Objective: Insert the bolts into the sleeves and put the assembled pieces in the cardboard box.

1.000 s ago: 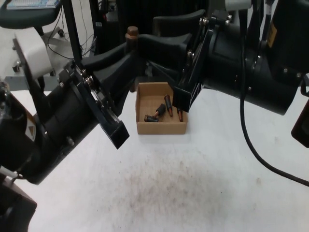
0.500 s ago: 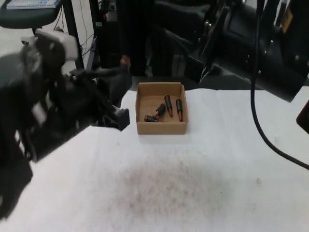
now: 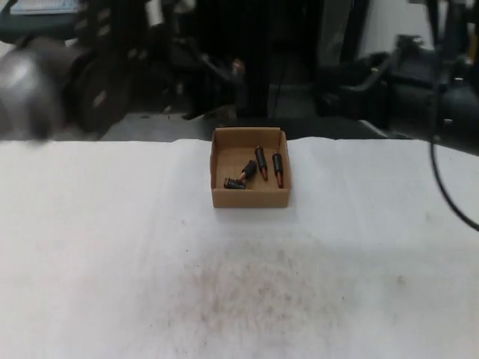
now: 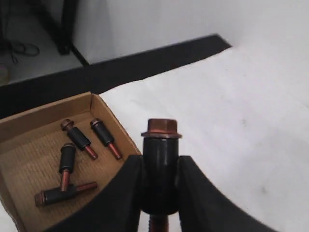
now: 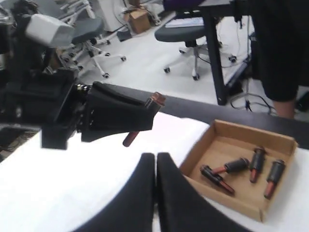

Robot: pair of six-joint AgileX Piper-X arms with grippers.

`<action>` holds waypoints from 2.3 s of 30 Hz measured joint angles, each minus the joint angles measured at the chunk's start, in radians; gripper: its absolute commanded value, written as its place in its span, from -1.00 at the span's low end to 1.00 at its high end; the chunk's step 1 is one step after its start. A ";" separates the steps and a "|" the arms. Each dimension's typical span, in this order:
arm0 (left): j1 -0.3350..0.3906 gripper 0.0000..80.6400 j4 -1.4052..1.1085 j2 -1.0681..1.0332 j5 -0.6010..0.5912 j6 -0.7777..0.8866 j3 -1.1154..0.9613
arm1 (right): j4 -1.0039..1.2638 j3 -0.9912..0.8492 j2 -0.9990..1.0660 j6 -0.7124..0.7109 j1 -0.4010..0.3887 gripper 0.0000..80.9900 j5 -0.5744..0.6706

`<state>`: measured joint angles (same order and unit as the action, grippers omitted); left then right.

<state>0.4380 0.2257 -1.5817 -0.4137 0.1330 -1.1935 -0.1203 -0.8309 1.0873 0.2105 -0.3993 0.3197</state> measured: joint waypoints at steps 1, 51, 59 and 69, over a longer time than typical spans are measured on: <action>0.000 -0.99 0.049 -0.062 -0.008 0.000 -0.062 | -0.033 0.000 -0.011 0.000 0.018 -0.98 0.001; 0.029 -0.99 0.901 -0.178 0.201 -0.248 -0.508 | -0.495 0.170 -0.130 -0.118 0.244 -0.98 -0.105; 0.029 -0.99 0.501 0.456 0.250 -0.044 0.349 | -0.502 0.340 -0.382 -0.122 0.337 -0.98 -0.025; 0.029 -0.99 0.110 1.213 0.419 0.062 0.976 | -0.495 0.383 -0.700 -0.154 0.338 -0.98 -0.006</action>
<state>0.4672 0.3354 -0.3683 0.0054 0.1949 -0.2179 -0.6148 -0.4483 0.3870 0.0568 -0.0616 0.3137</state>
